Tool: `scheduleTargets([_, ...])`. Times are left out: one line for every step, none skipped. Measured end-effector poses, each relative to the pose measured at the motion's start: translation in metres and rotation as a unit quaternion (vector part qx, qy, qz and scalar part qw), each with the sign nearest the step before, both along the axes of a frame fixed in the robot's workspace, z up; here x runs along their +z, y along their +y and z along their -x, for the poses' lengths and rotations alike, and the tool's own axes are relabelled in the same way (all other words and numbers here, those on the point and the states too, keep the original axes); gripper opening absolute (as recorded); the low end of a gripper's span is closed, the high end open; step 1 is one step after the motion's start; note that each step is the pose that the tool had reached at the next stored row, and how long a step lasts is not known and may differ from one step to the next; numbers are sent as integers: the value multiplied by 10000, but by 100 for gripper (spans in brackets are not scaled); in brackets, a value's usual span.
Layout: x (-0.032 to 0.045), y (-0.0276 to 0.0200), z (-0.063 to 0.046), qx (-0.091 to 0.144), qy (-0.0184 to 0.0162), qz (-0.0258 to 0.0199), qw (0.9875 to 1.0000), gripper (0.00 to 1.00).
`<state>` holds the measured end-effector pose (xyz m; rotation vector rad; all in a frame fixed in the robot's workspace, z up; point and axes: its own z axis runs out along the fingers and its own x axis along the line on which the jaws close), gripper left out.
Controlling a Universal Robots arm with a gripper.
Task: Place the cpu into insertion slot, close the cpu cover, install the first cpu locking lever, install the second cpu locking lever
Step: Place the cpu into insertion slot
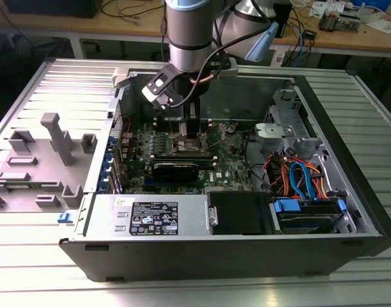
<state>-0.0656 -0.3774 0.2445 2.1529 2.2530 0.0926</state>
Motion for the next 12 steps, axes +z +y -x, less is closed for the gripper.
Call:
scheduleTargets([-8, -1, 0, 24, 0, 0, 10000, 54])
scheduleTargets([-15, -4, 0, 29, 1, 0, 10000, 54])
scheduleTargets([-22, -8, 0, 29, 1, 0, 10000, 54])
scheduleTargets([-29, -12, -1, 30, 2, 1, 10000, 54])
scheduleTargets([-39, -18, -1, 30, 2, 0, 10000, 54])
scheduleTargets([-67, -20, 0, 29, 2, -1, 10000, 54])
scheduleTargets([-83, -20, 0, 29, 2, -1, 10000, 54])
scheduleTargets([-98, -21, 0, 29, 3, 0, 10000, 54])
scheduleTargets([-120, -20, -1, 29, 3, 0, 10000, 54])
scheduleTargets([-137, -20, -1, 29, 3, -1, 10000, 54])
scheduleTargets([-152, -21, -1, 29, 3, 0, 10000, 54])
scheduleTargets([-160, -21, -1, 29, 3, -1, 10000, 54])
